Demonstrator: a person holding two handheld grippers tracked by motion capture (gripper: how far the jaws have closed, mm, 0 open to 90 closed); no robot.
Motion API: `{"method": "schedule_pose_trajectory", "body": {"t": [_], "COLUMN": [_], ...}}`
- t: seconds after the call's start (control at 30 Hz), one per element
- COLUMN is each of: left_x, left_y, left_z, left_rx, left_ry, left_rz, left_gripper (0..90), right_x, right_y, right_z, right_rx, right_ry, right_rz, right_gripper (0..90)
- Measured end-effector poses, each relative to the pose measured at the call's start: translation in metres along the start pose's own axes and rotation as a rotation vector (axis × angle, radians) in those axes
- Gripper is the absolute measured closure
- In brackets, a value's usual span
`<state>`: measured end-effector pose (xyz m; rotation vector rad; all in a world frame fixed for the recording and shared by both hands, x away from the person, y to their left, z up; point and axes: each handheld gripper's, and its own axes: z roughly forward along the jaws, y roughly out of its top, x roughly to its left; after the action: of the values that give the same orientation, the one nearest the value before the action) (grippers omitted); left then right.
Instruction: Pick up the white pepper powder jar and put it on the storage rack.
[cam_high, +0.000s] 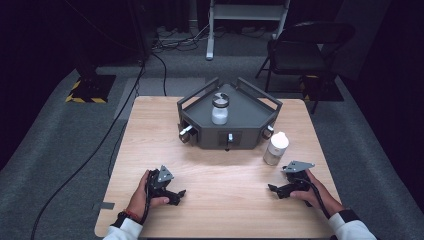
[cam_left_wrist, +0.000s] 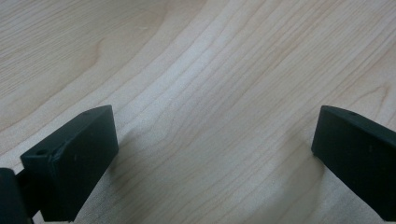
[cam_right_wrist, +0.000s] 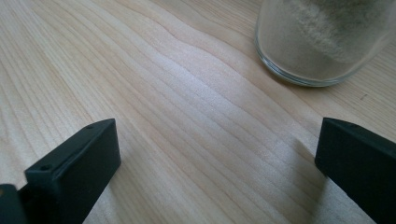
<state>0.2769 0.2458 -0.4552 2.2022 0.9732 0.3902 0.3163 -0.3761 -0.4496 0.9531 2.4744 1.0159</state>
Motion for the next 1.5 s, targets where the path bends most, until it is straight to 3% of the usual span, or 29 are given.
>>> {"method": "schedule_pose_trajectory", "body": {"t": [0.3,0.57,0.83,1.5], "left_x": [0.000,0.000,0.000,0.000], "left_y": [0.000,0.000,0.000,0.000], "left_z": [0.000,0.000,0.000,0.000], "left_rx": [-0.001,0.000,0.000,0.000], "left_ry": [0.002,-0.001,0.000,-0.001], "left_rz": [0.000,0.003,0.003,0.003], "left_gripper": [0.1,0.0,0.1,0.1], "right_x": [0.002,0.008,0.008,0.001], "right_y": [0.009,0.008,0.008,0.036], "right_z": [-0.003,-0.013,-0.024,-0.033], "right_rx": [0.042,-0.005,-0.091,-0.121], "right_ry": [-0.022,-0.087,-0.109,-0.150], "right_rz": [-0.011,0.028,0.058,0.068], "right_gripper": [0.6,1.0,1.1,2.3]}}
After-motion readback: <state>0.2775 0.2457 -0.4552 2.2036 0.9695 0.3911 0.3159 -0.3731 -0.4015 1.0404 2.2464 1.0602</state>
